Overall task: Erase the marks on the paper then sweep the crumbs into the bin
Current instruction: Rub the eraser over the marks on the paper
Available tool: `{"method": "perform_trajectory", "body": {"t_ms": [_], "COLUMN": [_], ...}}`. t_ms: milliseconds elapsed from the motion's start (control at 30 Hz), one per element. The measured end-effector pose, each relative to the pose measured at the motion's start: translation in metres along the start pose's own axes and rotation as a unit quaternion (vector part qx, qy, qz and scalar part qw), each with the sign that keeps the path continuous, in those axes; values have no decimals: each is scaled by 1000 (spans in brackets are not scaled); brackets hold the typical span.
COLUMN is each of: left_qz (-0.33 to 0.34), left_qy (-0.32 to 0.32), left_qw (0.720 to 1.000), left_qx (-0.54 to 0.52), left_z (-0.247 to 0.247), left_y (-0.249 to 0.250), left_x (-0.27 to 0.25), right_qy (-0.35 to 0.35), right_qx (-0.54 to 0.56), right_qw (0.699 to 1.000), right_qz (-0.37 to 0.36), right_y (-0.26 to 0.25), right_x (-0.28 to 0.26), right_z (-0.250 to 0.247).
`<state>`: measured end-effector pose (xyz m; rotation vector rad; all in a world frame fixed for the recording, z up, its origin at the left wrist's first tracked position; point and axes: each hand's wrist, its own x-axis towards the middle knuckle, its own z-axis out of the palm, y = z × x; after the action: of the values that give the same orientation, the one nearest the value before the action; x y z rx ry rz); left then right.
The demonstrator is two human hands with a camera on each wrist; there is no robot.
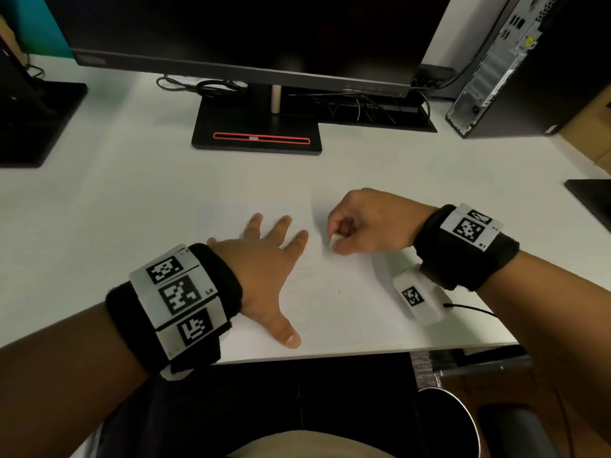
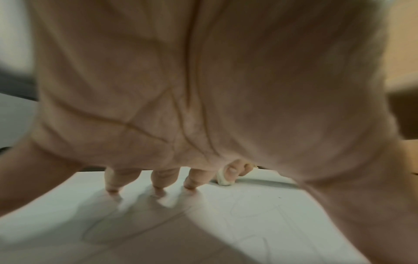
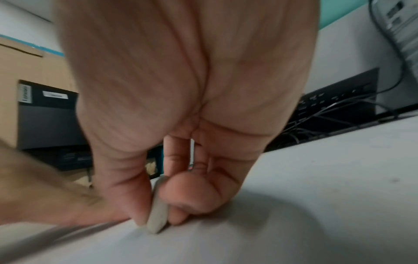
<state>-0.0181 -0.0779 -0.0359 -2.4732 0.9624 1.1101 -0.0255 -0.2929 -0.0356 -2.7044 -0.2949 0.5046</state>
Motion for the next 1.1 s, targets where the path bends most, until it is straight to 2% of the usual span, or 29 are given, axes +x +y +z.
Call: {"method": "perform_trajectory", "body": {"t_ms": [100,200,267,400,500,567,700,867,1000,1100], "left_qz": [3,3,2,3,4,7,6,3,4,3], "left_qy": [2,2,1,2,3,4,6,6,7,7], "left_qw": [1000,1000,1000,1000,1000,1000,1000,1000,1000,1000], "left_qx": [-1,-1,1,0,1,1,-1,1,-2,1], "left_z": [0,1,0,0,0,0,1,1,1,1], "left_y": [-1,-1,0,0,-1,-1,-2,-1,-1,-1], "left_x": [1,2,1,0,1,2,1,1,2,2], "right_qy": [54,18,2,61,28,14,61,6,43,28], "right_qx": [-5,5,3,-5,-15,-20,-22,-26,-16,-19], "right_qw": [998,1000,1000,998,999,1000,996,999,996,999], "right_qz": [17,-21,-13,26,0,14,59,29,71,32], "right_y": [4,-6,-4,5,-6,-3,9,1,13,3], "right_x": [5,3,2,6,3,2,9,5,11,13], "right_z": [-2,7,5,-3,5,3,-3,6,-4,8]}}
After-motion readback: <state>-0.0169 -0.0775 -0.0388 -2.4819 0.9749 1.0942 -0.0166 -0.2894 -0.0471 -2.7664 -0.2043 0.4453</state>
